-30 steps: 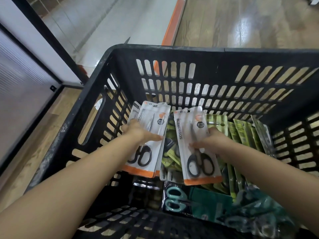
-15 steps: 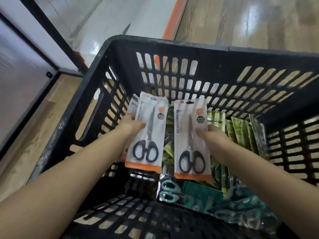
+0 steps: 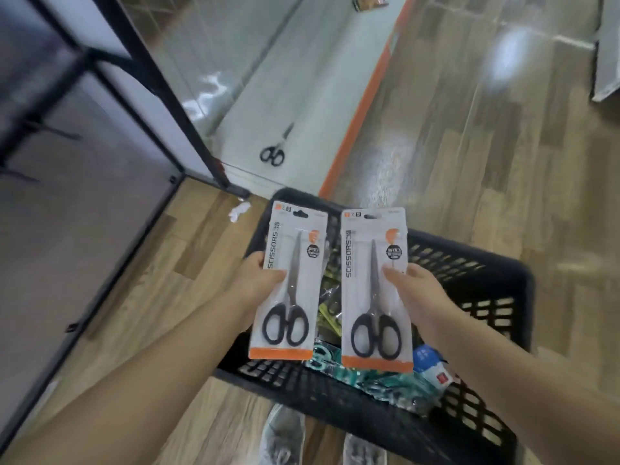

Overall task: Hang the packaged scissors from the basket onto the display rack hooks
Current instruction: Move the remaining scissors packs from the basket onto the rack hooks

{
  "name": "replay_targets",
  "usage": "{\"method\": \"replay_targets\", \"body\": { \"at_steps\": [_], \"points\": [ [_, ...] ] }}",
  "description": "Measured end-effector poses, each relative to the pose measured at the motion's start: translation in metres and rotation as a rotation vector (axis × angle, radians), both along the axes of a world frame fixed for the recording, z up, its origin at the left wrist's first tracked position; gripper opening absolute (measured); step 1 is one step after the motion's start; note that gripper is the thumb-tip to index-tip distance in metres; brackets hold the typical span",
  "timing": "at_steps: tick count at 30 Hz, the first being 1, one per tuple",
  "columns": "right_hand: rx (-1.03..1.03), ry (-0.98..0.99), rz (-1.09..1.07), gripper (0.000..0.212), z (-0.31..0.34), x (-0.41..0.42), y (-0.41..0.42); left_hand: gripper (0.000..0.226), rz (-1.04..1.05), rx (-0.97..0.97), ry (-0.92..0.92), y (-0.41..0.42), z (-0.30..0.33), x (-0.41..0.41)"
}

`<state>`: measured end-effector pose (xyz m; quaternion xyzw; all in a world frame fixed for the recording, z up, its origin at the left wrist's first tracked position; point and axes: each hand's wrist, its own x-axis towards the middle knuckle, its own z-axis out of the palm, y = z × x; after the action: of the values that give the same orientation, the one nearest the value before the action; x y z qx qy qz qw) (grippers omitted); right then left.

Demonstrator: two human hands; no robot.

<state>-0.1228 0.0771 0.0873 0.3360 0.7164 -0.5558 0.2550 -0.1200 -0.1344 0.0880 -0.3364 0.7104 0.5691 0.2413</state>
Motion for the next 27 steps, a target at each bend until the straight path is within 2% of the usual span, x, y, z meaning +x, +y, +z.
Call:
{"method": "replay_targets", "body": {
  "at_steps": [4, 7, 9, 13, 16, 21, 27],
  "points": [
    [-0.015, 0.11, 0.076, 0.022, 0.145, -0.026, -0.017, 0.012, 0.09, 0.037, 0.118, -0.013, 0.145, -0.01],
    [-0.027, 0.287, 0.161, 0.022, 0.268, -0.051, -0.034, 0.009, 0.182, 0.061, 0.261, -0.027, 0.273, -0.018],
    [-0.019, 0.422, 0.218, 0.01, 0.353, -0.063, -0.046, 0.007, 0.238, 0.104, 0.362, -0.035, 0.354, -0.017],
    [-0.079, 0.683, 0.361, 0.017, 0.508, -0.06, -0.065, 0.035, 0.32, 0.077, 0.526, -0.052, 0.496, 0.003],
    [-0.07, 0.835, 0.456, 0.027, 0.593, -0.036, -0.073, 0.03, 0.325, -0.007, 0.652, -0.065, 0.572, 0.031],
    [-0.167, 0.956, 0.556, 0.026, 0.642, 0.003, -0.095, 0.009, 0.498, -0.138, 0.795, -0.084, 0.632, 0.088],
    [-0.306, 0.855, 0.645, 0.012, 0.612, 0.057, -0.141, 0.013, 0.674, -0.101, 0.754, -0.1, 0.612, 0.161]
  ]
}}
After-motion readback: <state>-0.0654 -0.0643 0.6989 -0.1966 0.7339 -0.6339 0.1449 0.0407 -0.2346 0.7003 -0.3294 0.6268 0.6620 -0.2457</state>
